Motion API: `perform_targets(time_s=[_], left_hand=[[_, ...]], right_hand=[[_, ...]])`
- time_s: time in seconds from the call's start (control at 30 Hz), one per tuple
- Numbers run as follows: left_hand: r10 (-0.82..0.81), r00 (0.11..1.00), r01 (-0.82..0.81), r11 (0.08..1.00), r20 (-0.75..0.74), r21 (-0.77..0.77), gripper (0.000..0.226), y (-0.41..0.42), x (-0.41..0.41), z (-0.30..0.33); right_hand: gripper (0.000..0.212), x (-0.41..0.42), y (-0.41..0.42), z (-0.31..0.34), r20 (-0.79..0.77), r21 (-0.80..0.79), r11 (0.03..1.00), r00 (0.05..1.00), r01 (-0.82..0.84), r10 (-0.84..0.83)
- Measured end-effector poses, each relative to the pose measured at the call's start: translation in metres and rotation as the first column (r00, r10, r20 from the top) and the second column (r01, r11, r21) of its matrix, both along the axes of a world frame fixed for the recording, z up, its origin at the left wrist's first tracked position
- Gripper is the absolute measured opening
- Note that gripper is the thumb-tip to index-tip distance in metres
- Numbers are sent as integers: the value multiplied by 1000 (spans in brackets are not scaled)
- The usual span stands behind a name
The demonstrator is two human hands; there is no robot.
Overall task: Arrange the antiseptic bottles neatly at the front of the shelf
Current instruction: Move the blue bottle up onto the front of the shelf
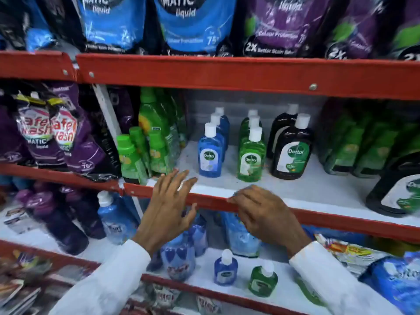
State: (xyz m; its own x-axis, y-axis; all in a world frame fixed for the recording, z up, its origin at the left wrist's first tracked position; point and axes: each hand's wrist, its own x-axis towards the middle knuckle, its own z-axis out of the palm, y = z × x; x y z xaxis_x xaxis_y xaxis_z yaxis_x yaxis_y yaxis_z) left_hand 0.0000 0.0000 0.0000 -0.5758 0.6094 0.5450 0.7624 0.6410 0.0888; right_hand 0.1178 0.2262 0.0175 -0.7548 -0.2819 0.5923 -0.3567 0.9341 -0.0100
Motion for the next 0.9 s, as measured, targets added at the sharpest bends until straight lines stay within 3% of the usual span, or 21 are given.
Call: perform_targets(time_s=[0.07,0.13,0.17,0.33,0.47,0.67,0.77,0.9], left_hand=[[15,998,-11,998,53,-60,60,-3,-8,-15],[52,991,-40,994,124,-97,62,-7,-16,-31],[64,987,-50,994,145,-98,63,-7,-19,-39],[81,979,-73,996,189,-49,64,-1,-18,-54],[66,976,-56,997,207,-55,60,-7,-23,-52],[-23,971,19,1000,237,18,61,-13,-28,-55],[-45,965,28,997,258,71,59,-12,-29,-57],[-55,952,10,989,301,150,59,-8,-29,-59]], right_hand=[[20,-3,-6,-26,219,-7,999,975,37,-34],[14,-6,-14,-57,525,22,991,842,130,-123],[14,-11,-17,-74,592,53,986,790,160,-160],[44,-30,-29,-127,752,154,961,604,228,-264],[39,-38,-30,-146,804,109,949,536,295,-258],[49,-26,-38,-83,653,3,941,712,339,-258],[55,-16,-46,-10,483,-148,924,841,351,-243],[57,-17,-54,67,252,-354,870,931,342,-264]])
